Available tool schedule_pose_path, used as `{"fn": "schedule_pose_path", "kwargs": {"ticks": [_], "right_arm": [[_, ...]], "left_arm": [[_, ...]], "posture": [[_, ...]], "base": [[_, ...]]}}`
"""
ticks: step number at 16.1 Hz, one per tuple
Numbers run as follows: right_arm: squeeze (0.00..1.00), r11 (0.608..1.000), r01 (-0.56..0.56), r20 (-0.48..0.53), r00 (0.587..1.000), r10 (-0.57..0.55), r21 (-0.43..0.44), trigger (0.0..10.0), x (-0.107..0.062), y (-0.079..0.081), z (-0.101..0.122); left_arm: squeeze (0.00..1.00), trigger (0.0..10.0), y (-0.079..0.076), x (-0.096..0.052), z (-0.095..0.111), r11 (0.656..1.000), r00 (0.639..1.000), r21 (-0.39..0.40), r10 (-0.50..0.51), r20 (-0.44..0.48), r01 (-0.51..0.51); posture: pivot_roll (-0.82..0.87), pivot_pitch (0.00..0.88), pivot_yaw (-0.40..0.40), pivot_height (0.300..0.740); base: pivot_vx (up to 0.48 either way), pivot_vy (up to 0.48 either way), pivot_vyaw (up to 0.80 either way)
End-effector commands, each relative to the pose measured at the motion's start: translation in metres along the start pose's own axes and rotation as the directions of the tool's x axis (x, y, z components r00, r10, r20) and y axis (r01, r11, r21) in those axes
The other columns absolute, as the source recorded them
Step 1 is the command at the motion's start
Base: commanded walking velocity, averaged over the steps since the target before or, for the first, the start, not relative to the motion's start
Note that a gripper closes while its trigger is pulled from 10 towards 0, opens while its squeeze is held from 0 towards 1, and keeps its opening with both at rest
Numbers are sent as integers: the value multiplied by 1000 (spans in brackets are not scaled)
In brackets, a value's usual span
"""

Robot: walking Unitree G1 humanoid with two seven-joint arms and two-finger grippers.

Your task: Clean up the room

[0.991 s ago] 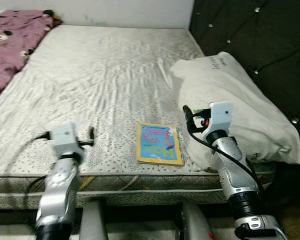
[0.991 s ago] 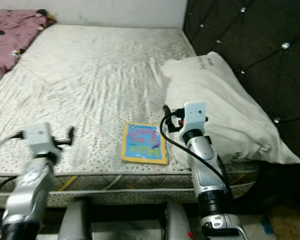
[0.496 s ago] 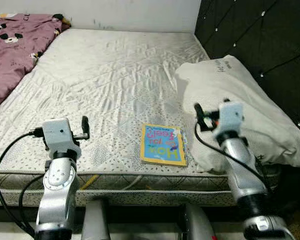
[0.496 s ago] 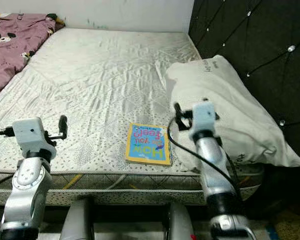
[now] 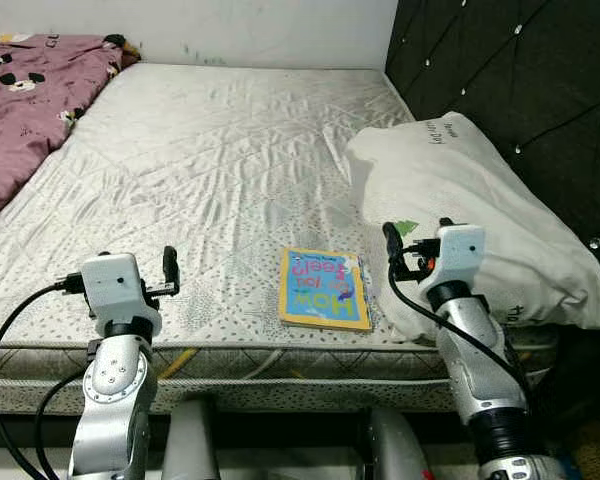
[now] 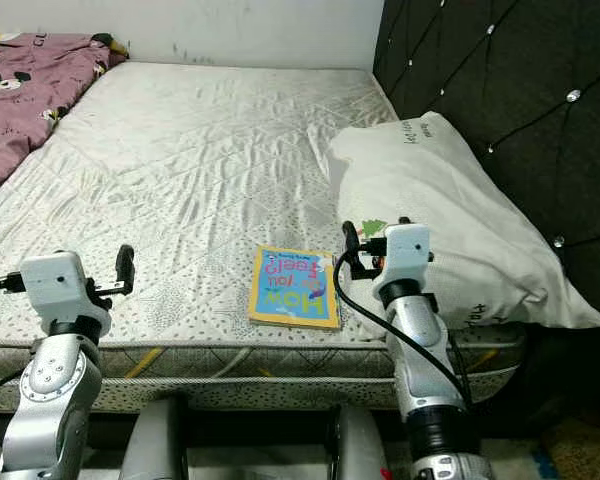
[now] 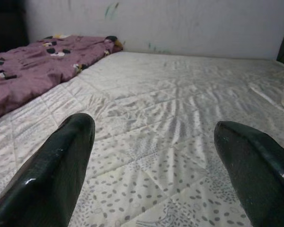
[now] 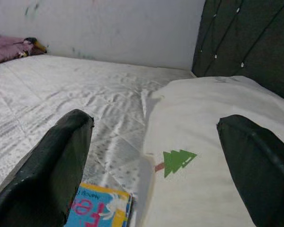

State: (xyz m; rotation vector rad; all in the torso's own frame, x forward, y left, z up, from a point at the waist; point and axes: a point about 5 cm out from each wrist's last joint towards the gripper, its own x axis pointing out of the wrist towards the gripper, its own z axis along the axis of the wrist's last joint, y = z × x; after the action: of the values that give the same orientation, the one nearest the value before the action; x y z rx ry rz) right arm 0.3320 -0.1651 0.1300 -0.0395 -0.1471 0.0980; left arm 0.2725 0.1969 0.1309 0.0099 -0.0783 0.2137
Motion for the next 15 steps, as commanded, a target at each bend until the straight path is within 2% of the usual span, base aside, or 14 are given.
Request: {"fn": "schedule_pose_path", "kwargs": {"ticks": [1,4,10,15], "right_arm": [[0,1000,12,46,999,-13,20,10000,6,0,12],[0,999,19,36,999,-20,35,10000,7,1,11],[0,999,32,31,999,-33,42,10000,8,3,12],[0,997,61,33,998,-62,39,10000,7,-1,11]], "left_arm": [[0,10000,0,3,5,1000,1000,1,-12,16,12],[0,10000,-1,10,7,1000,999,10,-29,21,29],[0,10000,-4,13,7,999,999,-1,-33,17,33],[0,10000,-9,20,10,999,998,1,-51,25,51]], "posture": [[24,0,-13,559],[22,0,-4,594],[12,0,7,659],[4,0,21,717]], "base": [[0,0,0],[0,0,0],[0,0,0],[0,0,0]]}}
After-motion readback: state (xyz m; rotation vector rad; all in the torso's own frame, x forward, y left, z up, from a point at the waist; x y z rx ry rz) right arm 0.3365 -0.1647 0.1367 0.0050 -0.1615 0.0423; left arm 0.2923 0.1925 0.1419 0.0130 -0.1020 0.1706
